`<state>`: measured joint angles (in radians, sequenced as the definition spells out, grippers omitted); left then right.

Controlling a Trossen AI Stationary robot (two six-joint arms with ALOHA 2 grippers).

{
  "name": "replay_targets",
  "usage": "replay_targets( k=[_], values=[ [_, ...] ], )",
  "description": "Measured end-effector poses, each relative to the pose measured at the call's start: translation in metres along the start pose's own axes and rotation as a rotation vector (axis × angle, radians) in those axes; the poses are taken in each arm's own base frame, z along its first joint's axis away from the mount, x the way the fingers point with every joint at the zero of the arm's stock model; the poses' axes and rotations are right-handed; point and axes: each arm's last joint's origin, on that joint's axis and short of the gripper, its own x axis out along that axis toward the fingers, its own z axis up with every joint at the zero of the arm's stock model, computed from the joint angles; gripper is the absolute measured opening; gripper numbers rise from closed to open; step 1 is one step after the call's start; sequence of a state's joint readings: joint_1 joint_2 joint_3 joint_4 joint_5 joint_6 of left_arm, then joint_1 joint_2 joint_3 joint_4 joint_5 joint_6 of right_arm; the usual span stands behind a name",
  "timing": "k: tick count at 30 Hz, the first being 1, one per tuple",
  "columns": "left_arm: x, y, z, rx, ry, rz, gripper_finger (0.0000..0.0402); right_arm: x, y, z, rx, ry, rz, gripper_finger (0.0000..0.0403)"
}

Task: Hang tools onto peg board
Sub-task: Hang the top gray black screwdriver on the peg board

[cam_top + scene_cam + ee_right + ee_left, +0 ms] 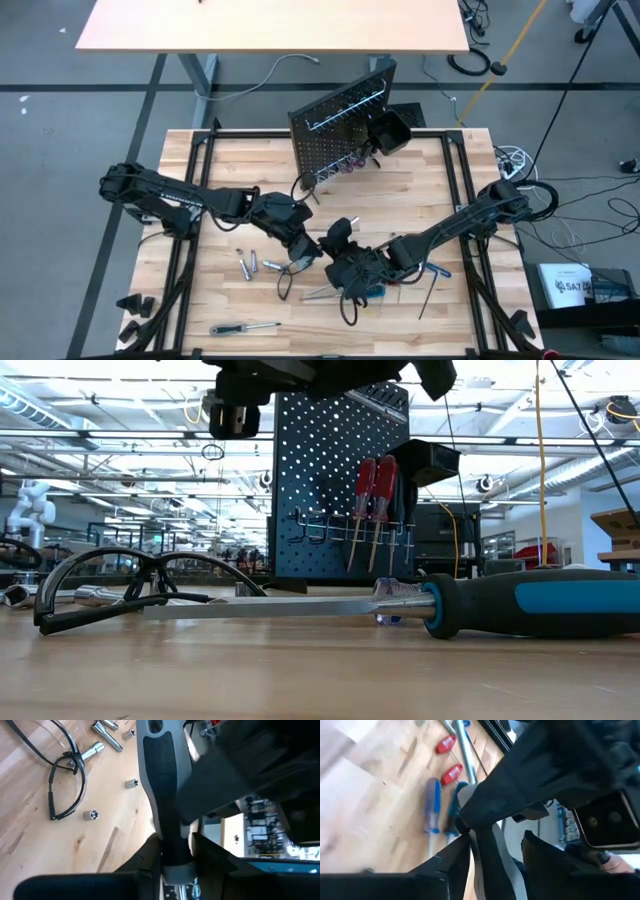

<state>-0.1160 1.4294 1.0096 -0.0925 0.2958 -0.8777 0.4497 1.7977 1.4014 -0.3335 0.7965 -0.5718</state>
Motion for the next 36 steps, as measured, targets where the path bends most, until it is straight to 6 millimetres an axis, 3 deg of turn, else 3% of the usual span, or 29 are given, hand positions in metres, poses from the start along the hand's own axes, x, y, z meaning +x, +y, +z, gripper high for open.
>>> replay_targets(
  k=[6, 13, 19, 24, 30, 36],
  values=[
    [-0.022, 0.003, 0.007, 0.107, -0.017, 0.048, 0.0183, -0.007, 0.002, -0.008, 0.11, 0.025, 0.107, 0.0076],
    [-0.059, -0.003, 0.001, 0.209, -0.087, 0.19, 0.0184, -0.031, -0.015, -0.024, 0.28, 0.038, 0.18, 0.0076],
    [-0.094, -0.031, -0.021, 0.444, -0.235, 0.262, 0.0185, -0.059, -0.021, -0.074, 0.544, -0.097, 0.154, 0.0076],
    [-0.108, -0.042, -0.053, 0.61, -0.38, 0.247, 0.0185, -0.07, -0.01, -0.112, 0.844, -0.451, 0.143, 0.0076],
    [-0.107, -0.016, -0.089, 0.671, -0.54, 0.2, 0.0185, -0.064, 0.008, -0.137, 1.042, -0.762, 0.02, 0.0076],
    [-0.09, 0.024, -0.114, 0.678, -0.756, 0.128, 0.0185, -0.036, 0.015, -0.136, 1.117, -0.764, -0.191, 0.0076]
  ],
)
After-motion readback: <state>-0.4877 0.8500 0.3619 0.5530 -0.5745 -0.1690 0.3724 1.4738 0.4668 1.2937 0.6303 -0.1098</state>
